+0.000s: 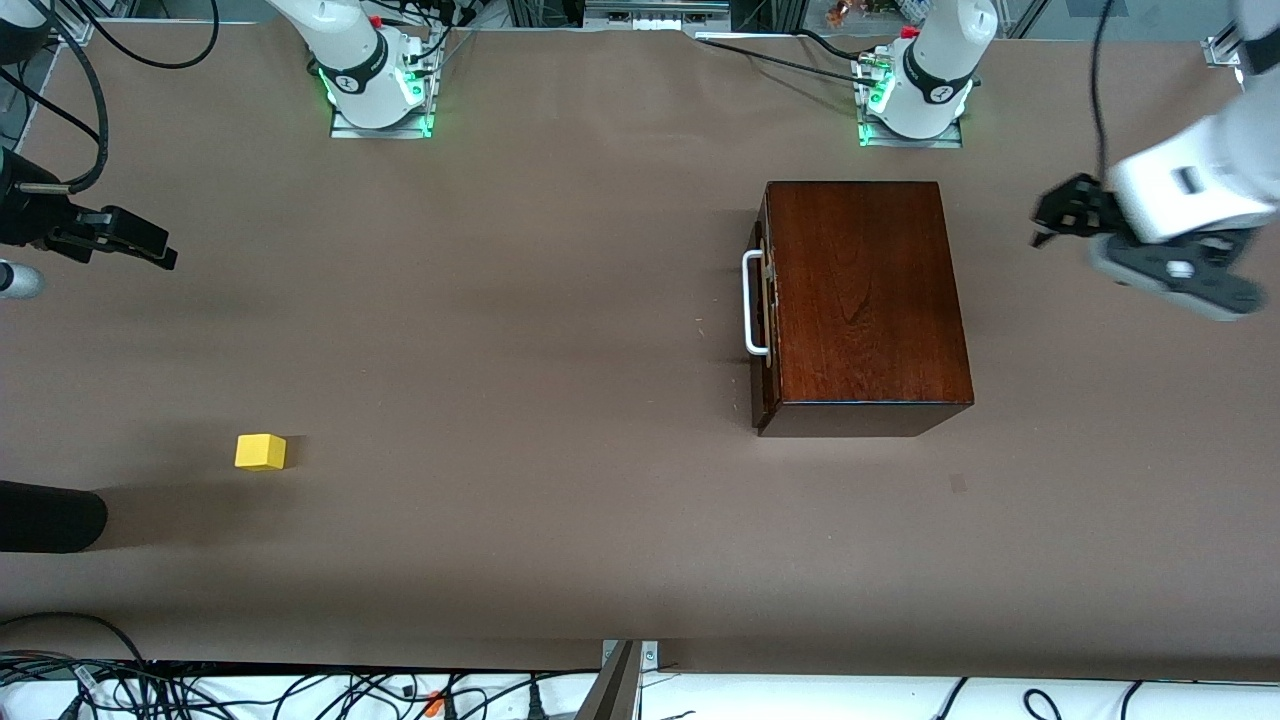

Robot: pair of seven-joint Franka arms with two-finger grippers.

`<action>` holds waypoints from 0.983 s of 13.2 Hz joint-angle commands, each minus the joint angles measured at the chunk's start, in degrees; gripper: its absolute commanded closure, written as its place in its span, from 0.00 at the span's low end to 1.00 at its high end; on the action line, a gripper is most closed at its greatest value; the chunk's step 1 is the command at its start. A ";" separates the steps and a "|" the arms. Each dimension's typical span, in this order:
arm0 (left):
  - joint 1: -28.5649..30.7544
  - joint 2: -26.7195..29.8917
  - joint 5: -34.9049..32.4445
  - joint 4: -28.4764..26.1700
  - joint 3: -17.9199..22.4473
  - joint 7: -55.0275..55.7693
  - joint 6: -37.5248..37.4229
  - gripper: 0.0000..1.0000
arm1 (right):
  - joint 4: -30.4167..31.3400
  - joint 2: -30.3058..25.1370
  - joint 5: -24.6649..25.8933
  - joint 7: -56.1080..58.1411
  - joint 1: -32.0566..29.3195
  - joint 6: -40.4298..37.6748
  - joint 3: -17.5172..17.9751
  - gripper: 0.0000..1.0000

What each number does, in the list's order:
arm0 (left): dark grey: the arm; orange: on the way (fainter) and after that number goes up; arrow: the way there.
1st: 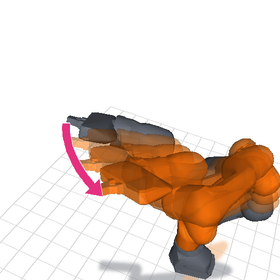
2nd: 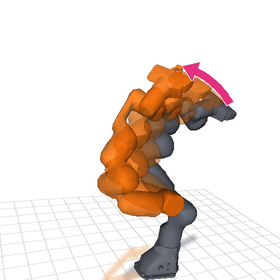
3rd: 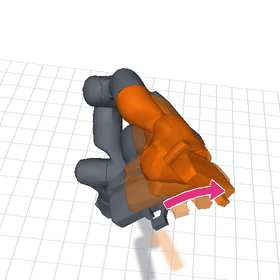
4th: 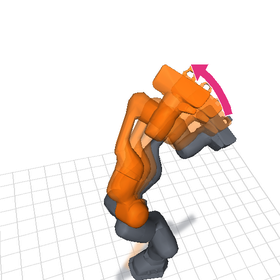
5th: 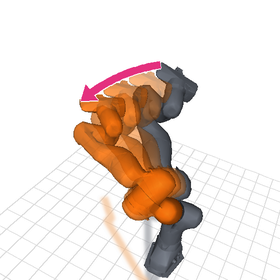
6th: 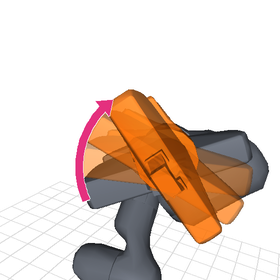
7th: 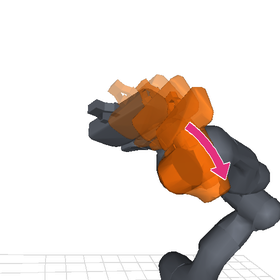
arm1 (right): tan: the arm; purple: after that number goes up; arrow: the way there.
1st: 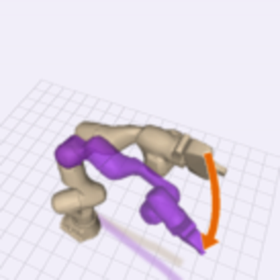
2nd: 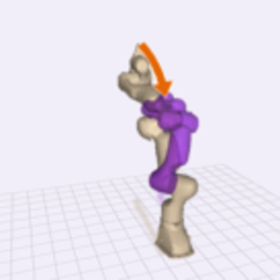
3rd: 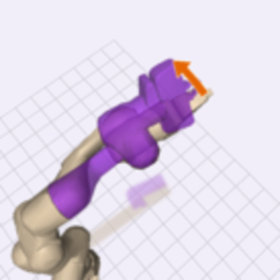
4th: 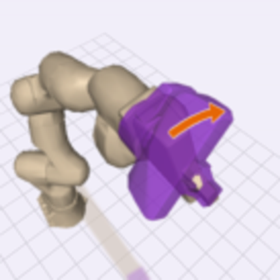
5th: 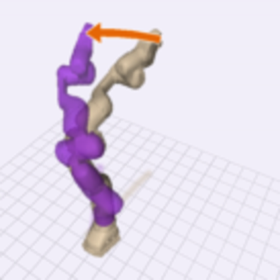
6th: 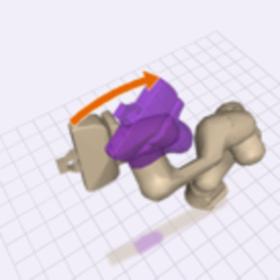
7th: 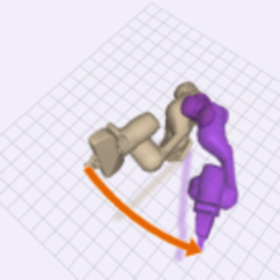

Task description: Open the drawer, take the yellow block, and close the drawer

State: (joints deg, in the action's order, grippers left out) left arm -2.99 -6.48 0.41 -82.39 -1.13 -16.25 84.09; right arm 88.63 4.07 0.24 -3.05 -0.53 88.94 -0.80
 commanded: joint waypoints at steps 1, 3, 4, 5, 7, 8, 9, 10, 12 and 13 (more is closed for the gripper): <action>2.37 7.88 0.47 -10.06 -1.42 5.08 4.16 0.00 | 2.69 -2.23 0.99 0.50 -0.70 1.23 0.72 0.00; 1.68 7.19 -2.77 -9.37 -2.04 7.18 3.89 0.00 | 3.30 -2.66 0.82 0.42 -0.70 1.94 0.80 0.00; 1.85 7.01 -2.70 -9.20 -2.21 8.32 4.33 0.00 | 3.30 -2.67 0.73 0.42 -0.70 1.59 0.72 0.00; 2.02 6.66 -2.70 -9.11 -2.13 8.42 4.42 0.00 | 3.13 -2.58 0.64 0.42 -0.70 1.50 0.72 0.00; 2.29 6.48 -1.48 -9.28 -2.04 8.51 6.08 0.00 | 2.78 -2.23 0.64 0.42 -0.70 1.32 0.72 0.00; 2.29 6.31 -0.77 -9.46 -2.04 10.43 7.48 0.00 | 2.69 -2.23 0.64 0.42 -0.70 1.58 0.72 0.00; 2.46 6.31 0.54 -9.89 -1.86 13.75 8.02 0.00 | 2.69 -2.23 0.47 0.42 -0.70 1.58 0.72 0.00; 3.07 6.31 1.25 -9.90 -1.86 14.74 8.02 0.00 | 2.69 -2.23 0.29 0.33 -0.70 1.76 0.72 0.00; 3.08 6.31 1.17 -9.55 -2.04 15.19 7.59 0.00 | 2.60 -2.23 0.29 0.33 -0.70 1.85 0.72 0.00; 3.08 6.31 1.00 -9.46 -2.13 15.19 7.50 0.00 | 2.60 -2.23 0.29 0.33 -0.70 2.02 0.72 0.00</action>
State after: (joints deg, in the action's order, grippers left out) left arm -0.66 -0.97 0.57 -91.31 -2.60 -2.08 91.18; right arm 89.72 3.44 0.48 -3.04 -0.53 89.99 -0.79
